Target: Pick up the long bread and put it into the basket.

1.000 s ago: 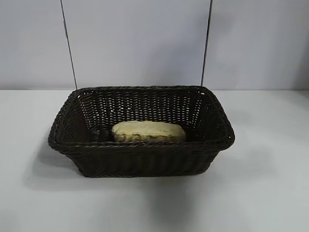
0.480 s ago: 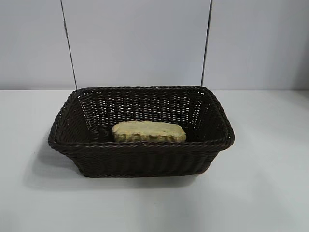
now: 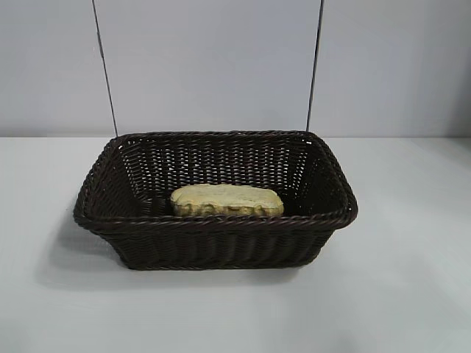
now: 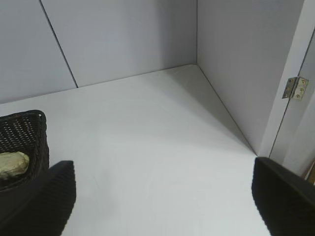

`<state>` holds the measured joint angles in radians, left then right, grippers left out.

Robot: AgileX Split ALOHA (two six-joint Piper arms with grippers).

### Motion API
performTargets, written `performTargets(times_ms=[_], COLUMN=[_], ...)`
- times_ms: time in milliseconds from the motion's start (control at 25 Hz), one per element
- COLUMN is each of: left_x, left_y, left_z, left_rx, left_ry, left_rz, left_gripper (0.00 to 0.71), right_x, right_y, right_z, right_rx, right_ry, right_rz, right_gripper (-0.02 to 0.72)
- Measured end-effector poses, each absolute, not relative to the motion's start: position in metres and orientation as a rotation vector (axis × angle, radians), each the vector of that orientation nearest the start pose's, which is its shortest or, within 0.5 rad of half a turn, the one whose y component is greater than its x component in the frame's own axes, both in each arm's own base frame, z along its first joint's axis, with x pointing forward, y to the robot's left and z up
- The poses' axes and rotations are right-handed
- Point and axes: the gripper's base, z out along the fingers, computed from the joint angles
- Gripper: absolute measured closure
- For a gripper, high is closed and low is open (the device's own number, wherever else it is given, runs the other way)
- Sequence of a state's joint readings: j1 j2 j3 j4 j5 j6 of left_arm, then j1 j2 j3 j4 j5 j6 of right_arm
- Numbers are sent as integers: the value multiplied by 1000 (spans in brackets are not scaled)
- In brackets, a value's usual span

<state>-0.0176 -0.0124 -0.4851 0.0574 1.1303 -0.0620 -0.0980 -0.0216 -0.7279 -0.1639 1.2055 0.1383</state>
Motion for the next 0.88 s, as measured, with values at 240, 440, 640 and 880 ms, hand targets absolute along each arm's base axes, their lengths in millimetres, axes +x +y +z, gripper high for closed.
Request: performTargets(times_ms=[240, 440, 640, 880], left_x=[-8, -8, -8, -8], left_y=[5, 5, 5, 5], left_z=[268, 268, 268, 268], left_rx=[-52, -52, -52, -52], left_ry=[2114, 2114, 2114, 2114], left_rz=[22, 22, 22, 22], left_gripper=[15, 15, 15, 15], right_x=[-35, -19, -13, -8], right_y=[-9, -10, -6, -3], right_z=[304, 280, 272, 268], right_rx=[261, 256, 247, 173], right_ry=[1997, 2068, 2086, 2083], right_rz=[-142, -139, -74, -62], right_gripper=[8, 8, 8, 8])
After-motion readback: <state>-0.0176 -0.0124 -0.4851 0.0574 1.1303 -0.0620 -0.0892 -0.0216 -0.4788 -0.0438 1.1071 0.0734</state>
